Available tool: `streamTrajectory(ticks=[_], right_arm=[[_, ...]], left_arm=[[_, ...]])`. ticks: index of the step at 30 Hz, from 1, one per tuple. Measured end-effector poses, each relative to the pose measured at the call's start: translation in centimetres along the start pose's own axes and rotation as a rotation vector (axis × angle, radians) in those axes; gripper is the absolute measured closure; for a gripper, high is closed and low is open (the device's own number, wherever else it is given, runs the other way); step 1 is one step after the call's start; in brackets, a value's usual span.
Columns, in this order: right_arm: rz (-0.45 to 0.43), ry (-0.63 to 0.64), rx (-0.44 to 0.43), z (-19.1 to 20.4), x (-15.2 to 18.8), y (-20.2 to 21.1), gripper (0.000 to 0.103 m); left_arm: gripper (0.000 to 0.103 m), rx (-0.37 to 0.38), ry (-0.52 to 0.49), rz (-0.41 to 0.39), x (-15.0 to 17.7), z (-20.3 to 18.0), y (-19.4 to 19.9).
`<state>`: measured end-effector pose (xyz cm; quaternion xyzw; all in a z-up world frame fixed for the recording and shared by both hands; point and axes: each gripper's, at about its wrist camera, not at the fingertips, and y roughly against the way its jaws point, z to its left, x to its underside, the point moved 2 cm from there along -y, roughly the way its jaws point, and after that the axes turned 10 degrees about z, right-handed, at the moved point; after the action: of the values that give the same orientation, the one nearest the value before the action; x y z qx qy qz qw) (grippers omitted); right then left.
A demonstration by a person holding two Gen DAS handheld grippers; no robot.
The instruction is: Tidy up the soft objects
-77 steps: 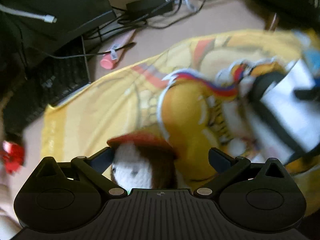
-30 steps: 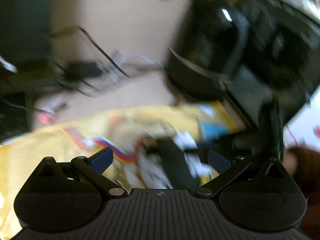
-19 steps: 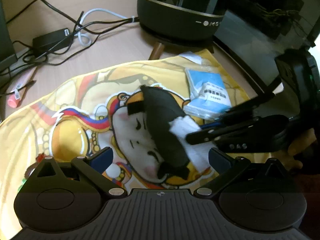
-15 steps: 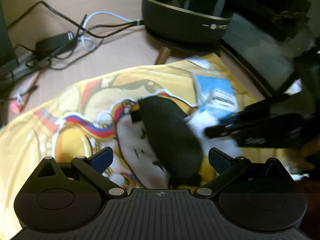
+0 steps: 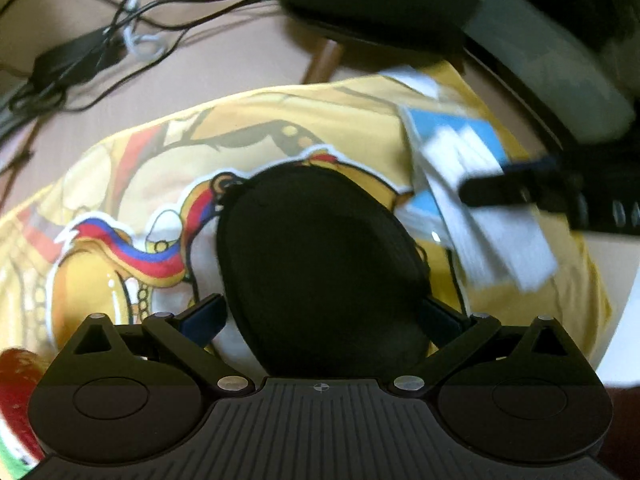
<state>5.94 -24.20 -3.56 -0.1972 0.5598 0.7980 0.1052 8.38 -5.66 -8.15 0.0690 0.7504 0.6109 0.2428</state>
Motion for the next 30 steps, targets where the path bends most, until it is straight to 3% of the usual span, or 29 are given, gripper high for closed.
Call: streamTrajectory(ticks=[1,2,3,4,6,7,9,13,15,16,17,20,21,23,25,30], right_arm=[[0.000,-0.004,-0.001,0.0,0.0,0.0,0.088],[0.000,-0.007,-0.003,-0.1,0.1,0.0,0.088],[-0.002,-0.010,-0.004,-0.1,0.1,0.1,0.088],[-0.004,-0.011,-0.005,-0.1,0.0,0.2,0.088],[-0.009,-0.013,-0.005,-0.1,0.0,0.3,0.088],[-0.011,-0.014,-0.005,-0.1,-0.1,0.3,0.088],[-0.015,-0.010,-0.005,0.0,-0.1,0.4,0.088],[-0.012,-0.009,-0.006,0.1,-0.2,0.3,0.088],[-0.006,-0.010,-0.012,0.1,-0.3,0.2,0.088],[-0.001,-0.002,-0.023,0.3,-0.2,0.2,0.088],[0.004,0.006,-0.034,0.5,-0.2,0.3,0.088],[0.033,0.021,-0.067,1.1,0.4,-0.1,0.088],[0.052,0.019,-0.063,1.2,0.7,-0.6,0.088],[0.083,0.025,-0.022,1.5,0.9,-1.8,0.088],[0.102,0.040,0.007,1.9,0.9,-3.0,0.088],[0.110,0.106,0.103,2.7,0.9,-4.3,0.088]], left_arm=[[0.002,0.024,0.027,-0.013,0.0,0.4,0.2],[0.015,0.043,0.049,-0.026,0.0,0.9,0.5],[0.050,0.054,0.063,-0.039,-0.1,1.4,0.9],[0.062,0.065,0.076,-0.053,-0.2,1.8,1.3],[0.079,0.086,0.104,-0.079,-0.5,2.8,2.2],[0.079,0.078,0.100,-0.095,-0.5,3.0,2.8],[0.079,-0.003,0.026,-0.141,-0.6,2.6,4.4],[0.078,-0.221,-0.222,-0.218,-0.6,0.3,7.5],[0.070,-0.253,-0.253,-0.209,-0.7,0.1,8.0],[0.062,-0.241,-0.238,-0.196,-0.7,0.3,8.2],[0.047,-0.212,-0.205,-0.179,-0.7,0.8,8.3],[0.035,-0.104,-0.118,-0.129,0.1,1.3,8.1],[0.023,-0.045,-0.104,-0.121,0.5,1.2,8.1],[0.009,0.052,-0.100,-0.125,1.2,0.8,8.0],[0.009,0.119,-0.112,-0.132,1.9,0.3,7.8],[0.009,0.172,-0.152,-0.108,2.3,-0.5,6.1]])
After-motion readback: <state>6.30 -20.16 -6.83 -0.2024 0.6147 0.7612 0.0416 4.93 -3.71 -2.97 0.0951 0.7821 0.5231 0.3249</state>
